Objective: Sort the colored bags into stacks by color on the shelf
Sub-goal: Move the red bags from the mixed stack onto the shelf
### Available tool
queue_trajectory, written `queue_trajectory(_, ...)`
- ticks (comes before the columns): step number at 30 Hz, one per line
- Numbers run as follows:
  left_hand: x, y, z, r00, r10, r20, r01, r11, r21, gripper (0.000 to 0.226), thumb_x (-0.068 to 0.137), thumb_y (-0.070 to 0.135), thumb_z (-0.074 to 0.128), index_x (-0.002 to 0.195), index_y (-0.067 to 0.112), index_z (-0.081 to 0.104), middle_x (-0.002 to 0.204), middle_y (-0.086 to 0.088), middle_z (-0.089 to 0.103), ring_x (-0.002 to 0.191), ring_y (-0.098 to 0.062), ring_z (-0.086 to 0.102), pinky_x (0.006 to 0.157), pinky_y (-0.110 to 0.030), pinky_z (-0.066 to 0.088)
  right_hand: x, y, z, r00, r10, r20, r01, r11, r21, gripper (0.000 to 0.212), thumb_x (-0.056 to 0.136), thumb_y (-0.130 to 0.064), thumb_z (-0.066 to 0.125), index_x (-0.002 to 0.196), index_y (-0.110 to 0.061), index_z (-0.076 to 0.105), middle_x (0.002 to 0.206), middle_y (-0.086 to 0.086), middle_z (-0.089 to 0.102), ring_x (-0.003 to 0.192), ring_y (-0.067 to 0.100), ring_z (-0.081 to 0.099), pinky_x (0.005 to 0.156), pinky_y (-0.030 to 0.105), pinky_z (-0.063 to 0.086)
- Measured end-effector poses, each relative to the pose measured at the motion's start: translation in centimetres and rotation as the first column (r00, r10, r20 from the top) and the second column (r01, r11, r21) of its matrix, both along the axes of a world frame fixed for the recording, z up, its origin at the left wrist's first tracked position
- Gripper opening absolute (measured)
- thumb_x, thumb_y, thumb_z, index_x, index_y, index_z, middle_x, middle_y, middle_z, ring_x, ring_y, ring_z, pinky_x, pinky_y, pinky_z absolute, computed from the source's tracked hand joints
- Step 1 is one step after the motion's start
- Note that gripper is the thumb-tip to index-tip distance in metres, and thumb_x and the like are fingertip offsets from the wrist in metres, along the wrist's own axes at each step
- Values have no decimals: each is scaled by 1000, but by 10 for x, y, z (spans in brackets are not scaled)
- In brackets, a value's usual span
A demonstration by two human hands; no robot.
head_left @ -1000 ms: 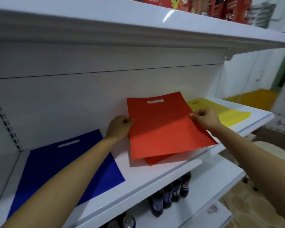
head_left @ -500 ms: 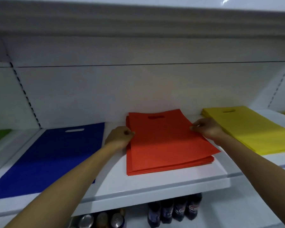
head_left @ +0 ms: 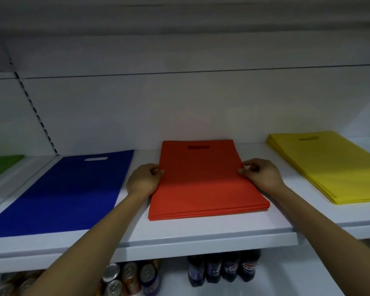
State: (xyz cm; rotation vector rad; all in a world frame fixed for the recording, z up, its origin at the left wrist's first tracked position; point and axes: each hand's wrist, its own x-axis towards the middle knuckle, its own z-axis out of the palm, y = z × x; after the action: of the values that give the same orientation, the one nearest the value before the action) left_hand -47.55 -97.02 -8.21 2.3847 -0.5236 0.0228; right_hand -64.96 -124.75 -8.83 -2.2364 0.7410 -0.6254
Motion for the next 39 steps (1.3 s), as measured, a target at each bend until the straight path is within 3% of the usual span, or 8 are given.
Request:
queue_trajectory(9,2,-1,-8,999,8,52,-4,997,-79,32,97,38,48,121,26,66,121,2,66,108,-20,61,77,-24,41,-1,2,1,999,-3,44,2,1000,21,26,82,-37,72,104,-22,68,86,2,66,82,18,62,72,32,50)
queue_trajectory(12,3,0,-6,999,-13,37,17,994,-110,32,98,37,47,116,22,68,117,-1,68,106,-21,61,78,-25,42,0,2,5,995,-37,93,25,992,127,25,83,-36,72,100,-18,68,86,4,66,80,19,64,66,28,49)
queue_trajectory(14,4,5,0,999,-29,30,32,994,-107,30,97,33,48,111,18,69,113,-4,69,104,-23,62,80,-26,43,3,3,11,992,-74,102,58,987,151,30,83,-37,71,102,-15,68,89,5,67,84,22,65,70,29,49)
queue_trajectory(18,8,25,22,977,-38,208,17,995,102,33,99,34,43,127,21,57,121,2,63,109,-20,58,80,-28,44,20,20,37,1000,-24,-5,23,991,-134,32,85,-34,68,110,-13,67,105,7,68,102,26,63,82,31,45)
queue_trajectory(22,14,64,50,945,-64,321,-30,960,278,37,101,33,37,134,22,49,123,1,60,105,-20,58,76,-29,48,60,71,73,995,94,-20,-96,952,-291,29,84,-32,69,109,-16,66,112,7,68,107,27,62,89,35,48)
queue_trajectory(27,23,164,66,864,31,502,-179,952,249,35,97,30,46,127,17,57,109,-8,67,96,-27,62,71,-33,49,120,170,94,956,293,-4,-279,908,-311,27,84,-35,67,108,-21,65,110,1,67,104,21,62,92,35,48)
queue_trajectory(33,16,338,81,826,291,482,-462,839,286,30,94,35,46,117,22,59,112,-1,66,105,-29,60,76,-35,48,172,335,97,816,571,-87,-569,768,-293,36,89,-39,62,119,-20,60,115,-1,63,104,19,59,90,33,49)
queue_trajectory(39,-12,520,81,737,482,474,-654,687,316,30,96,32,42,120,24,58,113,2,65,105,-26,59,78,-37,50,203,526,97,657,752,-57,-725,609,-321,31,84,-34,67,110,-18,66,104,0,67,99,20,62,86,34,50)
